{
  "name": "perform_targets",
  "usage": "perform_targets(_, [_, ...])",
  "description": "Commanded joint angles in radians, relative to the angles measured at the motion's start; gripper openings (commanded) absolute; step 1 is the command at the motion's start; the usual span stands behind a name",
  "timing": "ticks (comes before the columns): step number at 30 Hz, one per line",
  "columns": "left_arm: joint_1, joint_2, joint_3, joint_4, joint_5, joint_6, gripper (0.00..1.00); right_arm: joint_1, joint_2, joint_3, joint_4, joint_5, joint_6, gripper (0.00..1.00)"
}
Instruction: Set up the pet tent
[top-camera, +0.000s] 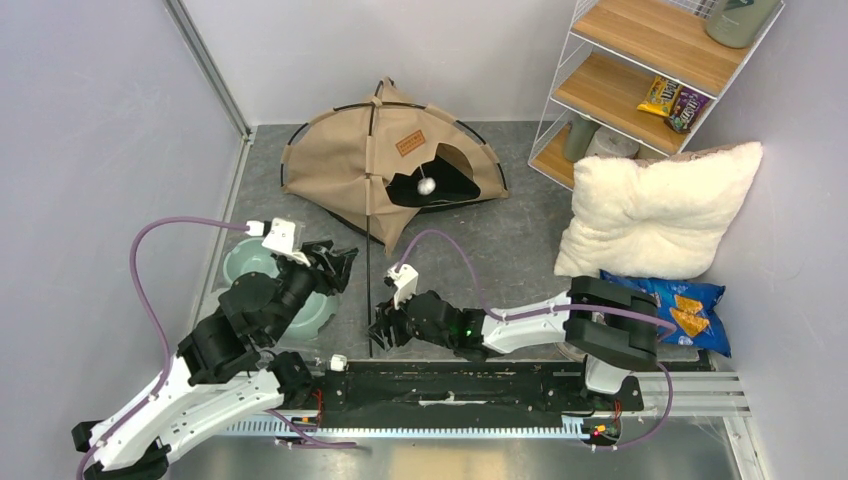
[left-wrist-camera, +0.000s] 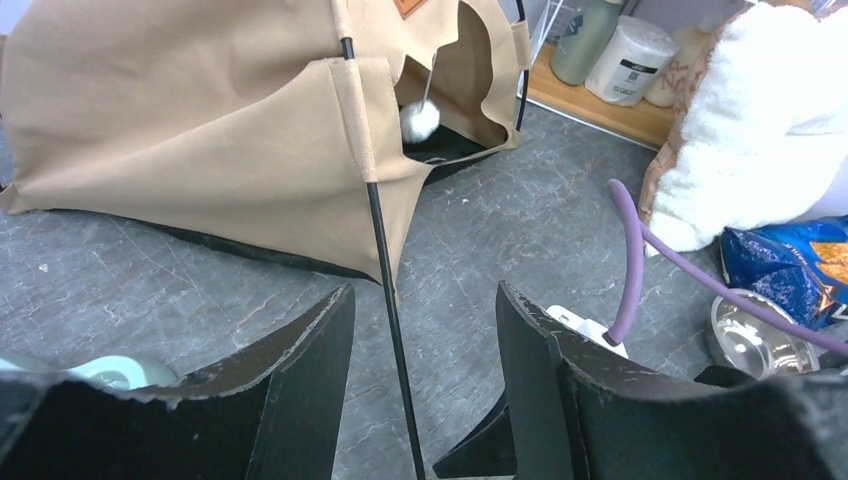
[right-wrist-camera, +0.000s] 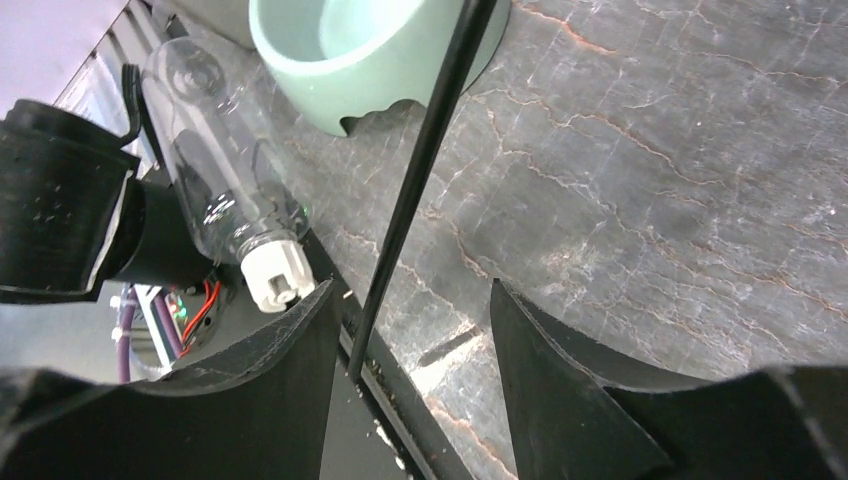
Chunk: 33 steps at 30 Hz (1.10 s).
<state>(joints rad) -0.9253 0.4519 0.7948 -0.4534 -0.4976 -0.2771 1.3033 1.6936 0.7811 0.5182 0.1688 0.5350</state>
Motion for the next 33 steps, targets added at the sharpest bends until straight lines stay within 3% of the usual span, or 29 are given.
perform_targets(1, [-0.001,-0.019,-0.009,0.044,-0.036,-0.021,0.61,0.014,0.055,0.029,0.144,0.106,0.027,0.62])
perform_targets(6, [-0.001,-0.004,-0.011,0.049,-0.032,-0.014,0.61,0.019,0.114,0.081,0.140,0.105,0.052,0.51])
perform_targets(12, [-0.001,-0.012,-0.024,0.054,-0.034,-0.017,0.61,0.022,0.063,0.102,0.032,0.082,0.086,0.02])
perform_targets(21, [-0.001,-0.044,-0.085,0.045,-0.123,-0.095,0.61,-0.015,-0.097,0.233,-0.291,0.096,0.198,0.00])
perform_targets(28, [-0.001,-0.095,-0.231,0.137,-0.220,-0.175,0.61,-0.138,-0.167,0.360,-0.483,-0.052,0.285,0.00])
perform_targets(33, [-0.001,-0.101,-0.351,0.249,-0.286,-0.188,0.61,-0.239,-0.178,0.404,-0.498,-0.190,0.399,0.00])
